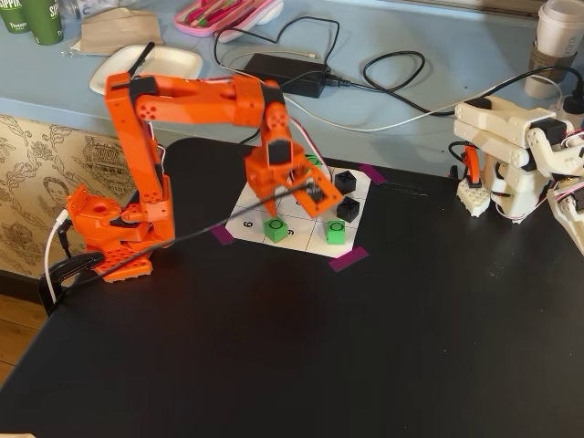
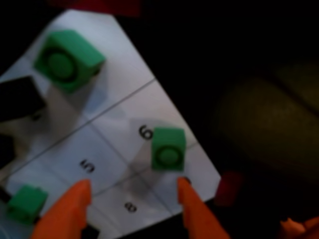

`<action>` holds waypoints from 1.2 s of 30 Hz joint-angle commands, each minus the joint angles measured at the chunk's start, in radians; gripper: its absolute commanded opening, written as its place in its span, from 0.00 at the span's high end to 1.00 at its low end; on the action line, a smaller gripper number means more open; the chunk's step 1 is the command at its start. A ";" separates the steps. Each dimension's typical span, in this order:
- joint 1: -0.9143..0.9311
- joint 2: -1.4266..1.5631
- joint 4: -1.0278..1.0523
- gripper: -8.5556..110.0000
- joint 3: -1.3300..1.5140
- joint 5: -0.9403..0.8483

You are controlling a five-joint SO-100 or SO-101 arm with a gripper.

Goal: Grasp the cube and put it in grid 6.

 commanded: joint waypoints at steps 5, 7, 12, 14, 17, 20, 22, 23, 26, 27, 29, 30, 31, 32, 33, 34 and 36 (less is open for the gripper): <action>0.146 0.367 0.061 0.77 0.109 -0.029; 0.258 0.479 -0.020 0.86 0.232 -0.032; 0.499 0.575 -0.215 0.93 0.376 0.003; 0.534 0.623 -0.249 0.93 0.407 0.025; 0.509 0.755 -0.270 0.93 0.541 0.052; 0.477 0.897 -0.307 0.93 0.732 0.091; 0.469 0.980 -0.337 0.93 0.859 0.107; 0.466 1.019 -0.350 0.93 0.919 0.114; 0.459 1.144 -0.354 0.93 1.068 0.126; 0.457 1.186 -0.345 0.93 1.103 0.127; 0.457 1.259 -0.328 0.93 1.161 0.144; 0.459 1.290 -0.324 0.93 1.190 0.155; 0.457 1.319 -0.324 0.93 1.220 0.164; 0.456 1.347 -0.324 0.93 1.247 0.176; 0.456 1.367 -0.324 0.93 1.269 0.189; 0.454 1.381 -0.321 0.93 1.275 0.199; 0.457 1.402 -0.313 0.93 1.281 0.218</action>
